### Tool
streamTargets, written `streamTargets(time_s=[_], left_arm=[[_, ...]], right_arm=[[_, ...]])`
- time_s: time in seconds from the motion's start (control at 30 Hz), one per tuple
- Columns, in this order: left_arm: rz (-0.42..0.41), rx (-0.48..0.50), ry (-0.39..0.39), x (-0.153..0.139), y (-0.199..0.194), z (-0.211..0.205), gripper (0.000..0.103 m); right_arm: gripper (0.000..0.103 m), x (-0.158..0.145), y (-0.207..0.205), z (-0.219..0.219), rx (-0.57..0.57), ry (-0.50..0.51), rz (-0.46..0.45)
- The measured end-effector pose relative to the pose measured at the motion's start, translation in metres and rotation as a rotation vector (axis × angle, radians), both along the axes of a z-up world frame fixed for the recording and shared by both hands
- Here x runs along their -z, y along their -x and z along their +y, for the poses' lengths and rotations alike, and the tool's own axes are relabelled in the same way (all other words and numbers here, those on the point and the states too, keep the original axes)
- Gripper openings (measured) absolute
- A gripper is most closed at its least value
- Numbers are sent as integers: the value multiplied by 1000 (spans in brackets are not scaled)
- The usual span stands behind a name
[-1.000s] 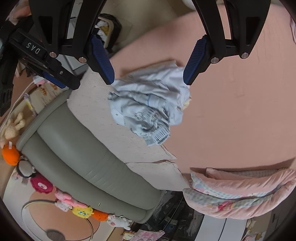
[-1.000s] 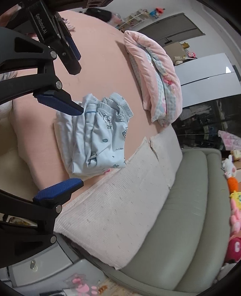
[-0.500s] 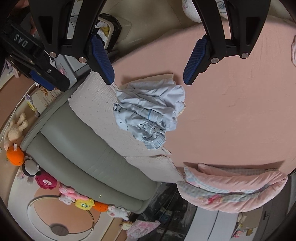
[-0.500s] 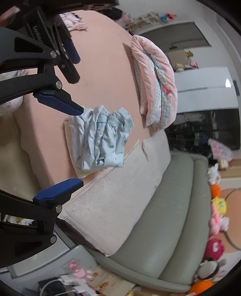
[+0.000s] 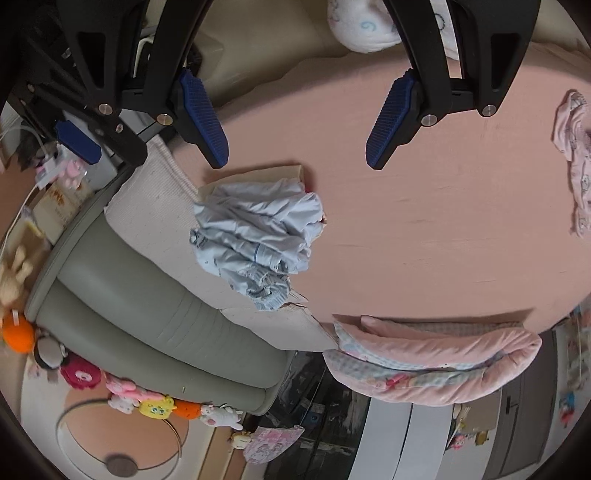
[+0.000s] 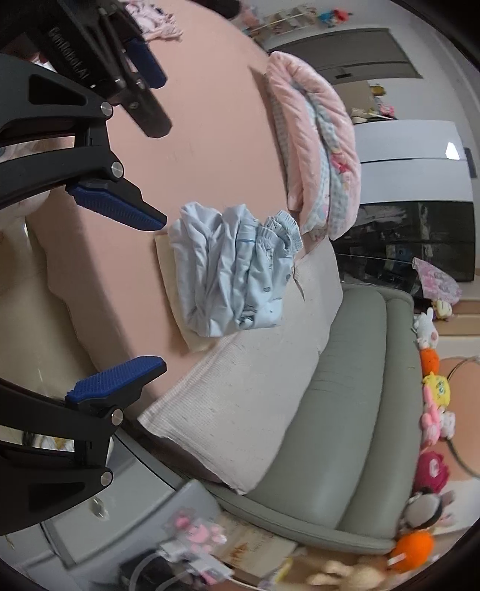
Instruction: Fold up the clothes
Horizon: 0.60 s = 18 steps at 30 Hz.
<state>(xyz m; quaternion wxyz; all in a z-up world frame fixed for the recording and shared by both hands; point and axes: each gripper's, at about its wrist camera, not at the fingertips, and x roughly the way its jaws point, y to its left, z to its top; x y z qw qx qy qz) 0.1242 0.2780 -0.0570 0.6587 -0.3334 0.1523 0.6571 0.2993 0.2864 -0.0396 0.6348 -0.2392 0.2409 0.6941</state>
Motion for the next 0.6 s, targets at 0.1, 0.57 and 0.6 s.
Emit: streamTargets(time_s=[0.1,0.57,0.6], left_arm=[[12,1,-1,7,-1,-7,76],[100,16,-21,5,-17,-29,76],[113,21,-14,6,-19,-29,76]], right_arm=[[70,10,-8,-7,-13,-1,73],[70,13,-33,-37,-3,-34,116],[70,14,-35,-38,-1,-32,122]])
